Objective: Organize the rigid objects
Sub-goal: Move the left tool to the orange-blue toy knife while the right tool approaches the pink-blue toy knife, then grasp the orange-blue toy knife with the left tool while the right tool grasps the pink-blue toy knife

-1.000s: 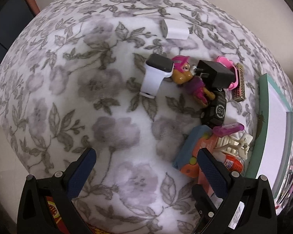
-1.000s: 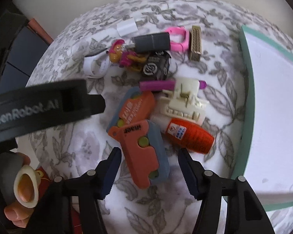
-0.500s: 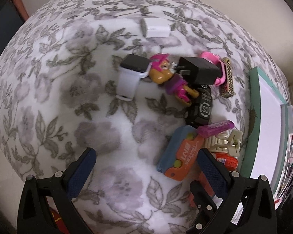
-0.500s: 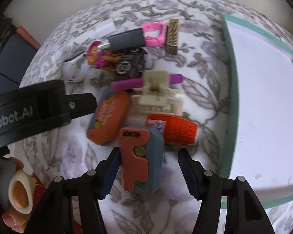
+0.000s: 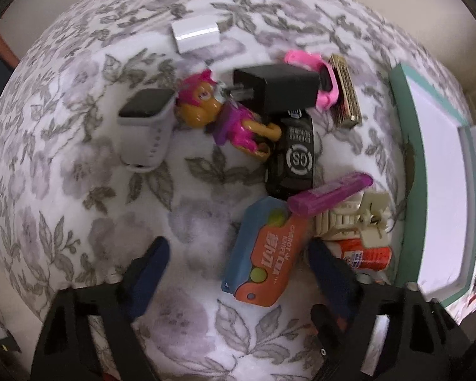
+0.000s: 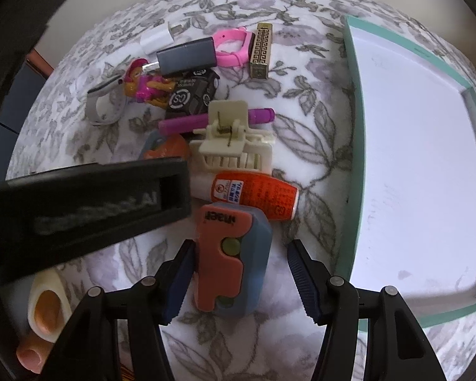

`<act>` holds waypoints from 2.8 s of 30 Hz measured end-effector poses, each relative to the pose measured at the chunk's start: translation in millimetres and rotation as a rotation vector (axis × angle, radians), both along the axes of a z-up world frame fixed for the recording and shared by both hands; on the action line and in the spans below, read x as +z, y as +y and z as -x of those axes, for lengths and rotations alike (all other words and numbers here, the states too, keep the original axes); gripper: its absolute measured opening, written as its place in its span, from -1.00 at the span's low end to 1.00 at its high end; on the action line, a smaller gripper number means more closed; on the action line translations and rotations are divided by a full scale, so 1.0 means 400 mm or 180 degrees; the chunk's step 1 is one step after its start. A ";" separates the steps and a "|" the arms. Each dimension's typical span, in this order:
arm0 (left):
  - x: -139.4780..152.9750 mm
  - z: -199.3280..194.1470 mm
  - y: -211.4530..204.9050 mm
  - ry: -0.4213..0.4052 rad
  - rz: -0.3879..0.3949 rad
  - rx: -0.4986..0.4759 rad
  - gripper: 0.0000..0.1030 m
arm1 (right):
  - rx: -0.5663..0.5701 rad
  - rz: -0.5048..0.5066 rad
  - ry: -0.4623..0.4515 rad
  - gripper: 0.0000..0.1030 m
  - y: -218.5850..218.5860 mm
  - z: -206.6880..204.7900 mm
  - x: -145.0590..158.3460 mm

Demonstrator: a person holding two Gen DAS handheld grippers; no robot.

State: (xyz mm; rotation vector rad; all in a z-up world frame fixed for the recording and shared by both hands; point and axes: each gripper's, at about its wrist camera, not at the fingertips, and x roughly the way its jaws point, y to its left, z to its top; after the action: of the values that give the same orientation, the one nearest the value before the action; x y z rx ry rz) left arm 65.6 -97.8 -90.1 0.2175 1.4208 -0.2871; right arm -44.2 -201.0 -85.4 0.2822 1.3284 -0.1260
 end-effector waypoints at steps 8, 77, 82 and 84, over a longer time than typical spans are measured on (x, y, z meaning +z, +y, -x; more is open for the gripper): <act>-0.040 0.036 -0.092 0.0042 -0.0153 -0.0260 -0.06 | 0.0095 0.0147 0.0075 0.22 0.021 0.016 -0.011; 0.106 0.076 0.027 -0.0198 0.0116 -0.0056 -0.10 | 0.0243 0.0220 0.0153 -0.45 0.066 0.049 -0.019; 0.089 0.074 0.026 -0.0132 0.0062 -0.0055 -0.10 | 0.0269 0.0319 0.0150 -0.50 0.086 0.053 -0.022; 0.084 0.074 0.027 -0.0112 0.0046 -0.0049 -0.10 | 0.0245 0.0327 0.0130 -0.56 0.088 0.055 -0.017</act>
State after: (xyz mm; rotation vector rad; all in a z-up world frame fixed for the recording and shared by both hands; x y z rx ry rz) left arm 36.1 -86.9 -56.3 0.2206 1.3824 -0.3048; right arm -66.0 -166.0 -92.1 0.1420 1.3667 -0.1354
